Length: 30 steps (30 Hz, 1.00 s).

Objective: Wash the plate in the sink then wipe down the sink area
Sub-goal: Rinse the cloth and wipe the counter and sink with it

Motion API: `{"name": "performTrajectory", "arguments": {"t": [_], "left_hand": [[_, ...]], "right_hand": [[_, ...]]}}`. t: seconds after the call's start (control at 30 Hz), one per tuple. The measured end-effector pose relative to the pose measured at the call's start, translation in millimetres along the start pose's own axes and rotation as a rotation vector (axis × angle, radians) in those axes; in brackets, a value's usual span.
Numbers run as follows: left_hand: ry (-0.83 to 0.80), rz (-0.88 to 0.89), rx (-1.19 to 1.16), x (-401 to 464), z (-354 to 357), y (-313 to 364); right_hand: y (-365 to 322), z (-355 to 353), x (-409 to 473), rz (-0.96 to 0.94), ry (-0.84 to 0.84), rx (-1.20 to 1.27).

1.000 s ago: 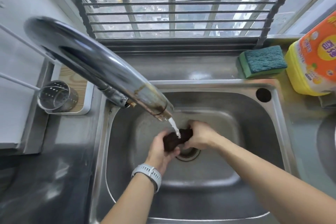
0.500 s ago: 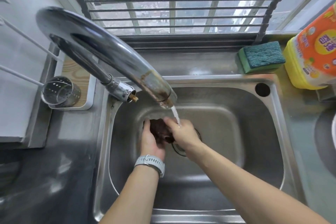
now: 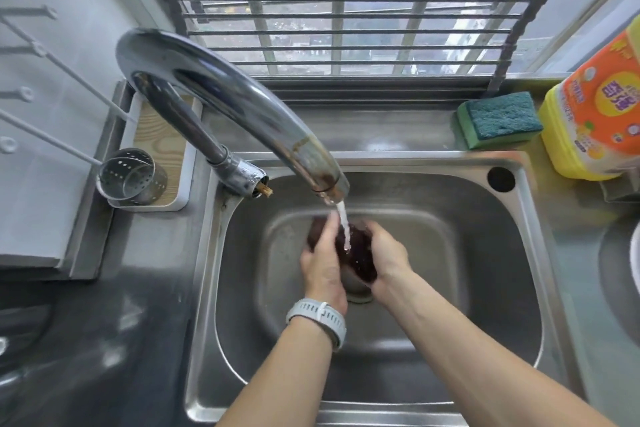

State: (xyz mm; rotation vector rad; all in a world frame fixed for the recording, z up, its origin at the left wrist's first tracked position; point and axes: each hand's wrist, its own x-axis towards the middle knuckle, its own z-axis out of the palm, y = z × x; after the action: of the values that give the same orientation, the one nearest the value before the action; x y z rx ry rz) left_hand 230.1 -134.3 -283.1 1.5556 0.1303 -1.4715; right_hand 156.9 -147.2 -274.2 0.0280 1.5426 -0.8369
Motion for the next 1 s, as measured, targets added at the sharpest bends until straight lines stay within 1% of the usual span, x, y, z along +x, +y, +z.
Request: {"name": "performTrajectory", "arguments": {"t": [0.07,0.13,0.17,0.23,0.3,0.4,0.47,0.57,0.67,0.73,0.8,0.83,0.87,0.93,0.97,1.0], "left_hand": [[0.108,-0.026,-0.151,5.3,-8.1,9.3],[0.127,-0.034,-0.233,6.0,-12.8,13.9],[0.102,-0.039,-0.231,3.8,-13.7,14.4],[0.059,-0.060,-0.172,-2.8,-13.5,14.1],[-0.012,-0.065,-0.092,-11.3,-14.4,15.9],[-0.154,-0.045,0.013,-18.2,-20.4,18.0],[-0.200,-0.031,0.060,-23.1,-24.0,19.4],[-0.204,0.010,0.096,-34.8,-24.5,24.1],[-0.247,0.077,0.231,-47.3,-30.0,33.6],[-0.281,0.168,0.385,-55.2,-39.3,41.2],[-0.306,0.302,0.618,-60.4,-52.6,50.5],[-0.300,0.355,0.728,-64.4,-59.3,56.7],[-0.294,0.374,0.789,-72.1,-64.0,64.2],[-0.328,0.358,0.825,-83.8,-70.8,73.1],[-0.345,0.358,0.858,-87.7,-71.9,75.4],[-0.356,0.371,0.917,-91.7,-70.7,78.4]], "right_hand": [[-0.3,19.0,-0.4,-0.006,-0.090,-0.019],[2.0,29.7,-3.2,-0.085,-0.134,-0.095],[3.3,29.7,-4.7,-0.139,-0.132,-0.153],[3.0,20.4,-10.2,-0.197,-0.112,-0.216],[0.3,3.5,-11.7,-0.204,-0.098,-0.245],[-11.6,-21.7,-21.3,-0.132,-0.093,-0.273],[-18.8,-32.7,-29.7,-0.098,-0.132,-0.254],[-25.3,-43.1,-43.1,-0.122,-0.215,-0.243],[-27.9,-50.1,-57.4,-0.165,-0.245,-0.362],[-31.6,-53.6,-65.8,-0.230,-0.175,-0.512],[-37.5,-58.5,-72.7,-0.334,-0.076,-0.686],[-40.8,-61.9,-73.9,-0.359,-0.056,-0.733],[-45.6,-64.0,-77.8,-0.375,-0.058,-0.750],[-57.6,-66.0,-90.4,-0.394,-0.132,-0.749],[-63.6,-64.9,-100.7,-0.383,-0.221,-0.769],[-67.8,-64.4,-111.9,-0.379,-0.339,-0.861]]}}
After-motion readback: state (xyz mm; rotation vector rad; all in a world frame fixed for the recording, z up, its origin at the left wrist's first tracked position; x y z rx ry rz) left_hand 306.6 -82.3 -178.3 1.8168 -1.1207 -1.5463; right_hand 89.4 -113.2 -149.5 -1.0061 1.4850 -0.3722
